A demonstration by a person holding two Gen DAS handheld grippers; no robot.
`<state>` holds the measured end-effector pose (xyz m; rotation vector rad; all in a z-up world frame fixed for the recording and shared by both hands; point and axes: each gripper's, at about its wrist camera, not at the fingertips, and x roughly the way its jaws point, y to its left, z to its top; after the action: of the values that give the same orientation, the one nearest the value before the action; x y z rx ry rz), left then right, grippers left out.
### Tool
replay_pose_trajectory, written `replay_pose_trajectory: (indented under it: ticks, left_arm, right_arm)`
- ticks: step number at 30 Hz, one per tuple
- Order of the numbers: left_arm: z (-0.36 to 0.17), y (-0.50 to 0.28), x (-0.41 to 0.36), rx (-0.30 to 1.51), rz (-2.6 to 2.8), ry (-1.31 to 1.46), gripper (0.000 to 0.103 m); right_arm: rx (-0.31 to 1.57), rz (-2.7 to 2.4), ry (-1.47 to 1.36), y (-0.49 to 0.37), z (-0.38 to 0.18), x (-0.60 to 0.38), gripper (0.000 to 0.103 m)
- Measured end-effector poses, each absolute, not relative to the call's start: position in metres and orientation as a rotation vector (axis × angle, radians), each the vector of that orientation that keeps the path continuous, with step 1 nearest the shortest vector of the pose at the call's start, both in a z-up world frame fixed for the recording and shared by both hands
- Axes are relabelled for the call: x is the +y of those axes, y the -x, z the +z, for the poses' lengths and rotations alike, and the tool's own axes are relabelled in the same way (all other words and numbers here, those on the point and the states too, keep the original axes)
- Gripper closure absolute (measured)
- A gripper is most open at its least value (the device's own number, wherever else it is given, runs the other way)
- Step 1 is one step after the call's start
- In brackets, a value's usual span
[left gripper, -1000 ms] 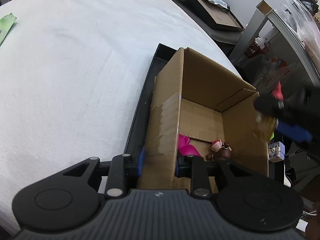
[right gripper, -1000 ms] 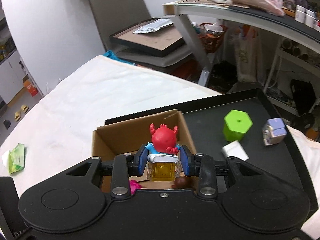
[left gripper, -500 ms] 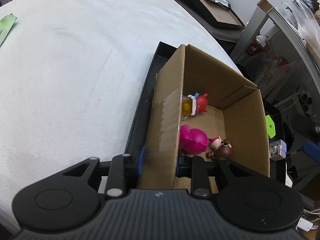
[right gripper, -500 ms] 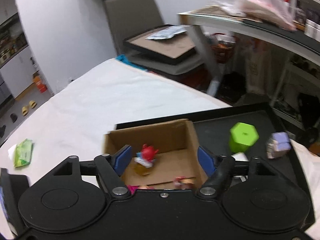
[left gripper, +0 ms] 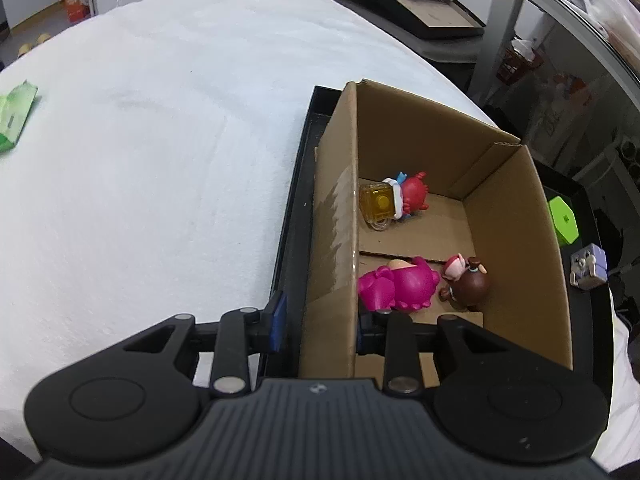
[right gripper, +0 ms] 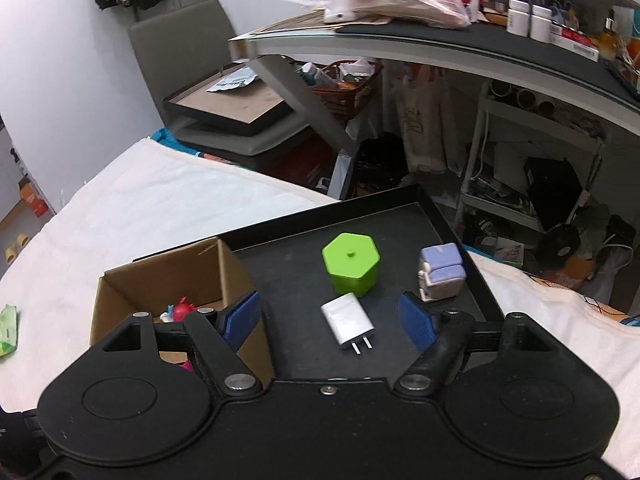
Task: Organize rigid objects
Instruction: 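Move the right gripper to the lavender cube figure and close on it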
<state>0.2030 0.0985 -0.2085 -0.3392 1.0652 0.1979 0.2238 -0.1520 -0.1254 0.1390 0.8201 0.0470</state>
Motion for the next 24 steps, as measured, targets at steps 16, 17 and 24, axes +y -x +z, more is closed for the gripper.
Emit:
replay_pose_trajectory:
  ticks: [16, 17, 24]
  left_arm:
    - [-0.186, -0.215, 0.076, 1.099, 0.238, 0.263, 0.068]
    - [-0.184, -0.215, 0.074, 1.096, 0.239, 0.254, 0.068]
    - [-0.177, -0.222, 0.063, 1.092, 0.284, 0.236, 0.060]
  right_arm:
    - [0.818, 0.060, -0.282, -0.249, -0.146, -0.210, 0.026]
    - [0.818, 0.059, -0.299, -0.249, -0.151, -0.215, 0.026]
    - [0.859, 0.058, -0.411, -0.259, -0.172, -0.241, 0.026]
